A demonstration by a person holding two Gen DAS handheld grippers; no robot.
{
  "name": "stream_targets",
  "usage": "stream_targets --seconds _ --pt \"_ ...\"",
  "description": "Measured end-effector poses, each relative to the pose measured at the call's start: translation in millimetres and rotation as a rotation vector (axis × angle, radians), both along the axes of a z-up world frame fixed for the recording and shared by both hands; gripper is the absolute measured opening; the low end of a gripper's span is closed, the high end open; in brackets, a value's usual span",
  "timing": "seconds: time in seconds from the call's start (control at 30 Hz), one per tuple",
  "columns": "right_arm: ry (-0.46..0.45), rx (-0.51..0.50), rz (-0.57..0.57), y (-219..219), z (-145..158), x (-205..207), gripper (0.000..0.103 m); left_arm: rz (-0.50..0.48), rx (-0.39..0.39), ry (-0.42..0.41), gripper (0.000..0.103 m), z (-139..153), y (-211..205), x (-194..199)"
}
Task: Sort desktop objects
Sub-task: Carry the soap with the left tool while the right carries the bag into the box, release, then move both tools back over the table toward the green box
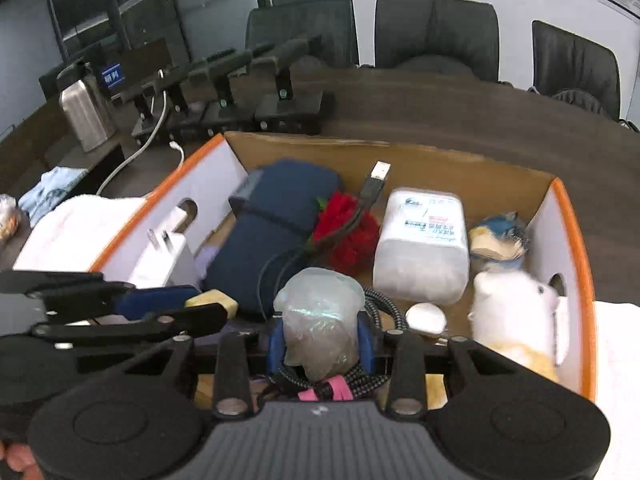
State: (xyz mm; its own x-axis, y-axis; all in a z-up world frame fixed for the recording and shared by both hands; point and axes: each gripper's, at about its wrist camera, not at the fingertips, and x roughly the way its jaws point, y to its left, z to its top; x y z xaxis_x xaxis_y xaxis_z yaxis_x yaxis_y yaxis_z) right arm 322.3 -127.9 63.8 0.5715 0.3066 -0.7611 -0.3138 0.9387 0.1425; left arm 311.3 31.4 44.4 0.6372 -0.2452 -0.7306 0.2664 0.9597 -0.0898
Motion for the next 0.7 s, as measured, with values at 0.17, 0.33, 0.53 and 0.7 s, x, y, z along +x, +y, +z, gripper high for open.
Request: stream_targets --seconds 0.17,0.33,0.53,0.7 --pt "0.020 -0.016 -0.025 -1 16 -4 0.046 0.041 -0.040 0.045 0.043 19 11 2" --pt "-0.140 -0.136 -0.093 -19 62 -31 0.087 0.062 -0.040 -0.012 0.082 49 12 -15" --pt "-0.138 -0.179 -0.218 -54 69 -71 0.087 0.090 0.011 0.039 0.087 50 -3 -45" --pt "-0.106 -0.111 -0.242 -66 60 -111 0.087 0.074 0.061 -0.001 0.096 51 -20 -88"
